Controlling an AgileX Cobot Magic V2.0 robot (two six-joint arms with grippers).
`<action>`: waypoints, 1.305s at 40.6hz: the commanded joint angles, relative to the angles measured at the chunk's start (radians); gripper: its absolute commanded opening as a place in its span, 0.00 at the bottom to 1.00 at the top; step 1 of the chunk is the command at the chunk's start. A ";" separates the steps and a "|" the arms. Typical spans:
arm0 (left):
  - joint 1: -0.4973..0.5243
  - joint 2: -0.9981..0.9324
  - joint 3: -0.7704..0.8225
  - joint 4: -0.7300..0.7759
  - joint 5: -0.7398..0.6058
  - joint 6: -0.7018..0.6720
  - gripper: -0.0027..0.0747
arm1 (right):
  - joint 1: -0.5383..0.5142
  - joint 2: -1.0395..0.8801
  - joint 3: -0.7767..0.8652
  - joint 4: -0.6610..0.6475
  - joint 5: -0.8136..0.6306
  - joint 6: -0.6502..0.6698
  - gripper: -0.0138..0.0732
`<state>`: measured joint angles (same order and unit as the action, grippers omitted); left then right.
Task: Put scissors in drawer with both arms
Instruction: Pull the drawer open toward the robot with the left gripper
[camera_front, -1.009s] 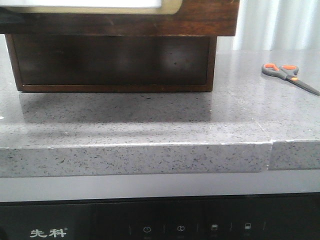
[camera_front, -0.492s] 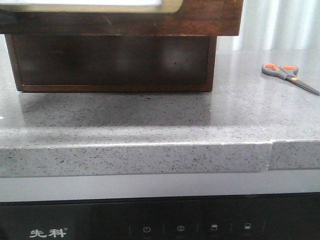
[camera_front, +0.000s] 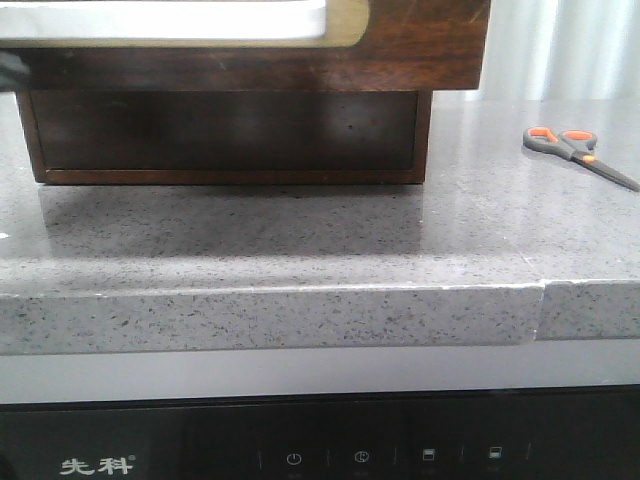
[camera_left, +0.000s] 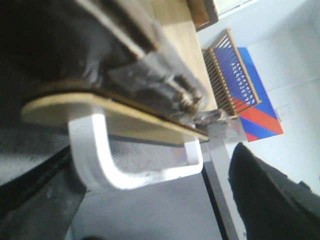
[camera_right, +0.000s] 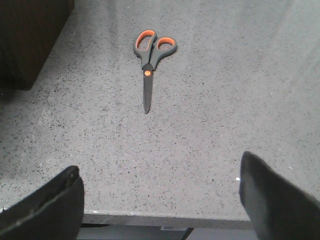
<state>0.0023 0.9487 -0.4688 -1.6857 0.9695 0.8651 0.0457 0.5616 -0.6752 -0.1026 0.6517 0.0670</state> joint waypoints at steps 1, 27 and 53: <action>-0.003 -0.021 -0.017 -0.016 0.048 -0.038 0.78 | -0.008 0.010 -0.032 -0.017 -0.061 -0.005 0.90; -0.003 -0.320 -0.186 0.632 0.019 -0.395 0.76 | -0.008 0.010 -0.032 -0.017 -0.061 -0.005 0.90; -0.592 -0.306 -0.673 1.747 0.042 -0.865 0.76 | -0.008 0.010 -0.032 -0.017 -0.061 -0.005 0.90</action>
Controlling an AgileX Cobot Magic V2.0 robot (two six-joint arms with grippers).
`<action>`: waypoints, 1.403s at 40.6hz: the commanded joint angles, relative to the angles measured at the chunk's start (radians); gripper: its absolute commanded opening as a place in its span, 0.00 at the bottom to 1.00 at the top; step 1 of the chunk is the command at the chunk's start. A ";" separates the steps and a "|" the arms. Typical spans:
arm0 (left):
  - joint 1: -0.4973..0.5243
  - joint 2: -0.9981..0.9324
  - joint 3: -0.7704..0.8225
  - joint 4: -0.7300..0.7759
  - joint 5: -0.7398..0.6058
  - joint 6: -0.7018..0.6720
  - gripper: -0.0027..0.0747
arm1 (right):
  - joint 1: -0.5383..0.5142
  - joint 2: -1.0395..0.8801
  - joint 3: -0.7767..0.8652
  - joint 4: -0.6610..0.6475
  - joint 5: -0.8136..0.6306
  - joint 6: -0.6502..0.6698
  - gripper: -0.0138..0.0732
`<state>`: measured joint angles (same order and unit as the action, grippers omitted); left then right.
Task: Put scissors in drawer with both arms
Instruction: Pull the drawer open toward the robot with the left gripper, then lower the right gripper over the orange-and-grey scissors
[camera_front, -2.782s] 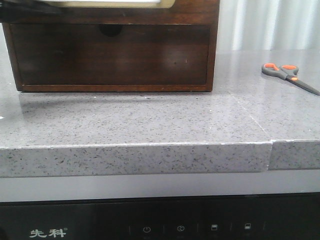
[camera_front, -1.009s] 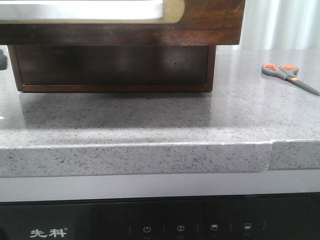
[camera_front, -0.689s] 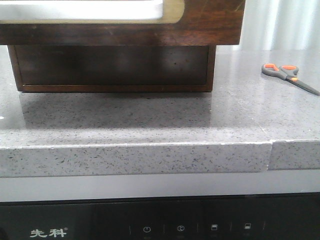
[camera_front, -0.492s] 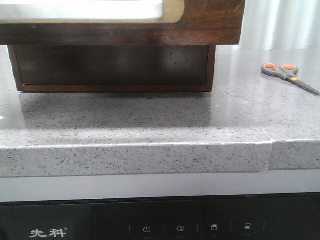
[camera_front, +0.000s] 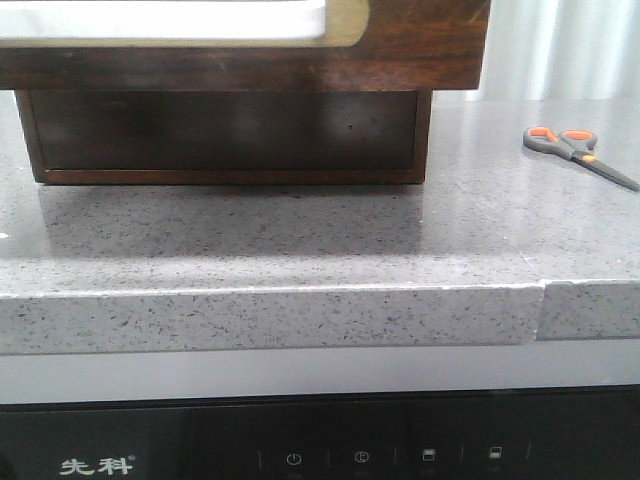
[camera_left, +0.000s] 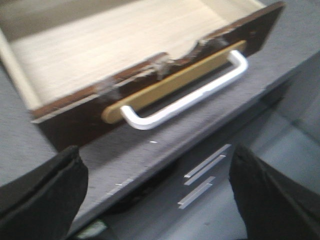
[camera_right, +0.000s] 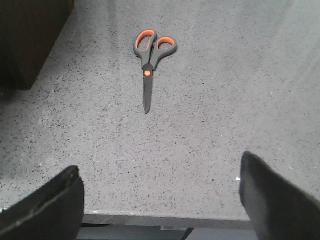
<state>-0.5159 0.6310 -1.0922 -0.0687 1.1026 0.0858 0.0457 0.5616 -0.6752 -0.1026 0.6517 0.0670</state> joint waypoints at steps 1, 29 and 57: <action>-0.099 0.012 -0.058 0.137 -0.102 -0.086 0.76 | -0.008 0.010 -0.032 -0.017 -0.061 -0.005 0.90; -0.283 0.012 -0.074 0.096 -0.236 -0.086 0.76 | -0.008 0.010 -0.032 -0.017 -0.061 -0.005 0.90; -0.283 0.012 -0.074 0.096 -0.236 -0.086 0.76 | -0.008 0.170 -0.087 -0.010 -0.142 0.010 0.90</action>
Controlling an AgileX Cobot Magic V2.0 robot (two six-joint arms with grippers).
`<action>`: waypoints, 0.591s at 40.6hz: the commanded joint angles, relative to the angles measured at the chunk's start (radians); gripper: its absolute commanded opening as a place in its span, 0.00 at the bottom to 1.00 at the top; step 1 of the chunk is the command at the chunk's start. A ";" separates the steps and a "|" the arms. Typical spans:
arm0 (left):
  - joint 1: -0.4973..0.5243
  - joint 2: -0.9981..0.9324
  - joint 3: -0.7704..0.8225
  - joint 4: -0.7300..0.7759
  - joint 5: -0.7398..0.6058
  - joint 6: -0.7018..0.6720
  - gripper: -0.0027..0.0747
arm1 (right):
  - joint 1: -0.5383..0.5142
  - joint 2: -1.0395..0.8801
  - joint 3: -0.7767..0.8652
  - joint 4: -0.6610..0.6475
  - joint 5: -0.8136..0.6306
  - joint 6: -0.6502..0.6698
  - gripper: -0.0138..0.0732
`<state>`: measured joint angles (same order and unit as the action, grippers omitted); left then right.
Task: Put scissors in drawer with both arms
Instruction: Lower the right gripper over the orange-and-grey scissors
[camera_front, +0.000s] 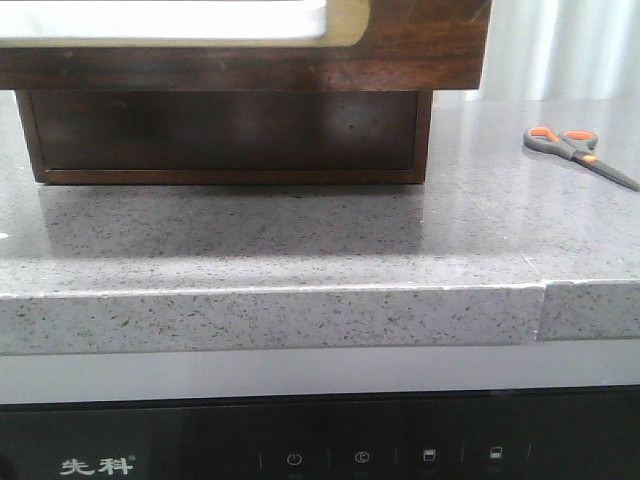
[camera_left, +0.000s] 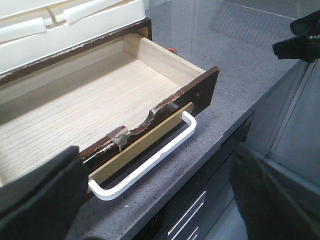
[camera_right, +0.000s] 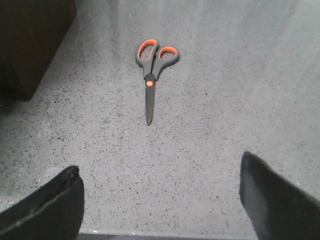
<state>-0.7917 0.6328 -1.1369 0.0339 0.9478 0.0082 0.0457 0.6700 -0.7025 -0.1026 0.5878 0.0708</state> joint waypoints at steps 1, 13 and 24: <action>-0.007 0.010 -0.030 -0.007 -0.081 -0.008 0.76 | -0.008 0.083 -0.072 -0.010 -0.067 0.006 0.90; -0.007 0.010 -0.030 -0.007 -0.081 -0.008 0.76 | -0.070 0.418 -0.354 0.047 0.139 -0.020 0.90; -0.007 0.010 -0.030 -0.007 -0.081 -0.008 0.76 | -0.070 0.688 -0.615 0.072 0.314 -0.110 0.90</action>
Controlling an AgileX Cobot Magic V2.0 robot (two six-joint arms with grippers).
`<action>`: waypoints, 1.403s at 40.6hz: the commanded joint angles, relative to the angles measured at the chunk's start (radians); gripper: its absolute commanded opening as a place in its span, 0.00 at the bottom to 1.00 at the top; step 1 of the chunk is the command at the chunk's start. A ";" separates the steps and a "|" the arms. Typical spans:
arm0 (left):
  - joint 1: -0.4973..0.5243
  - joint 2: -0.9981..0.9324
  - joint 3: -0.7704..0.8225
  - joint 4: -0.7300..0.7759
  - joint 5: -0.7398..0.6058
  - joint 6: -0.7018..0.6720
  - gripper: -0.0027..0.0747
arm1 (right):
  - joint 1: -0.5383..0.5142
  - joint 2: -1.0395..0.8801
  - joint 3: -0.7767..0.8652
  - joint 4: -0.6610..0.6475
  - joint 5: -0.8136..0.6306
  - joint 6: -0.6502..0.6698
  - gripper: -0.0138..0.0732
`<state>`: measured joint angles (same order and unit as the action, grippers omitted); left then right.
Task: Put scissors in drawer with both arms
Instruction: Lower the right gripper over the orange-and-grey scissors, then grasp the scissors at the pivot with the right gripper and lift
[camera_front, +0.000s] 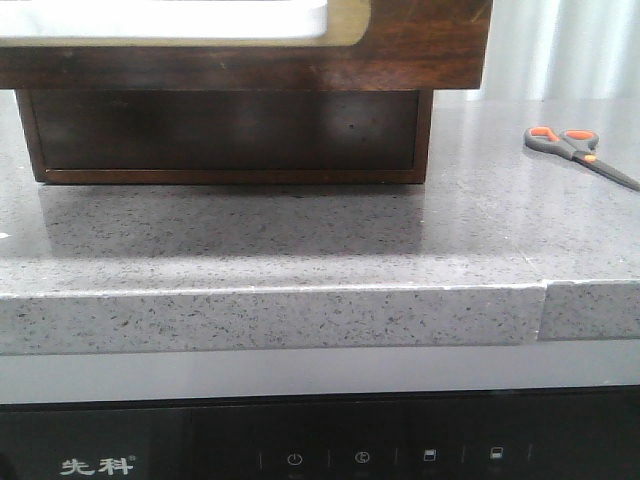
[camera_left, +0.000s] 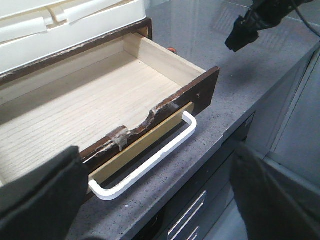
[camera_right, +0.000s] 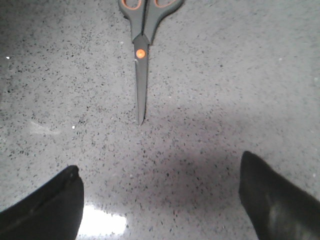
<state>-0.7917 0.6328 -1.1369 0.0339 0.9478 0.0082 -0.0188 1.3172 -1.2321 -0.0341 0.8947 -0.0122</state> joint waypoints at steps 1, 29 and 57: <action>-0.007 0.010 -0.030 -0.007 -0.081 -0.008 0.76 | -0.006 0.067 -0.109 0.009 0.020 -0.035 0.90; -0.007 0.010 -0.030 -0.007 -0.081 -0.008 0.76 | -0.006 0.578 -0.567 0.118 0.219 -0.107 0.69; -0.007 0.010 -0.030 -0.007 -0.081 -0.008 0.76 | -0.006 0.787 -0.792 0.131 0.297 -0.107 0.50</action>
<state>-0.7917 0.6328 -1.1369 0.0339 0.9478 0.0082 -0.0188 2.1481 -1.9912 0.0862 1.2096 -0.1045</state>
